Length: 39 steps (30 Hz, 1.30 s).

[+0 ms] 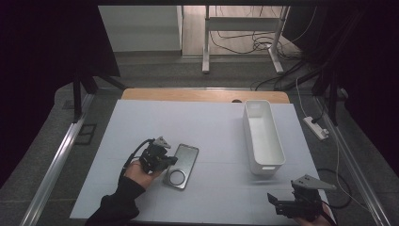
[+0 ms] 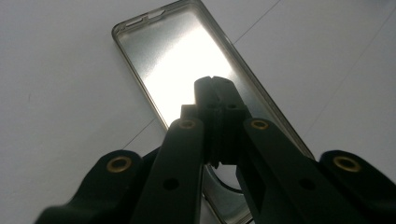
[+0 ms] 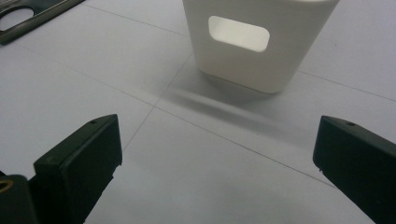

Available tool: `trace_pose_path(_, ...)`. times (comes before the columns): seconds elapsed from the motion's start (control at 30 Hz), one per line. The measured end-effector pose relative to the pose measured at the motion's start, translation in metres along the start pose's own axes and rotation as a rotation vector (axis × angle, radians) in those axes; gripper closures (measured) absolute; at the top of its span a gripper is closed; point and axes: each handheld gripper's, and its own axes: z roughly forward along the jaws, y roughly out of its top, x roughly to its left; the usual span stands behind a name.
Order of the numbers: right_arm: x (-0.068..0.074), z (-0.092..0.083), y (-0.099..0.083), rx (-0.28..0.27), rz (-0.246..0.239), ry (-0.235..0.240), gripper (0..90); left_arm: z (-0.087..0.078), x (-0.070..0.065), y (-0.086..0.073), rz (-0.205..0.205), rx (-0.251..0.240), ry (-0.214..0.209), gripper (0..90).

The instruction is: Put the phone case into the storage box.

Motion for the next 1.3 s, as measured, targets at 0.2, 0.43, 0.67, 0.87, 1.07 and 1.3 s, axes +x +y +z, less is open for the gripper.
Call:
trace_pose_path(0.2,0.0,0.0,0.0,0.0,-0.001,-0.001,1.6,0.006,-0.001,-0.005,-0.004,0.016,0.01,89.2)
trace_pose_path(0.43,0.0,0.0,0.0,-0.001,-0.005,-0.001,1.6,0.012,-0.002,-0.013,-0.005,0.034,0.026,89.2)
trace_pose_path(0.67,0.0,0.0,0.0,0.0,-0.006,-0.002,1.7,0.014,-0.007,-0.02,-0.007,0.055,0.041,89.2)
trace_pose_path(0.87,0.0,0.0,0.0,0.001,-0.006,-0.002,1.8,0.012,-0.009,-0.027,-0.011,0.068,0.047,89.2)
trace_pose_path(1.07,0.0,0.0,0.0,-0.001,-0.007,-0.003,1.8,0.012,-0.012,-0.033,-0.021,0.07,0.041,89.2)
trace_pose_path(1.3,0.0,0.0,0.0,-0.003,-0.007,-0.002,1.8,0.008,-0.009,-0.037,-0.039,0.07,0.072,89.2)
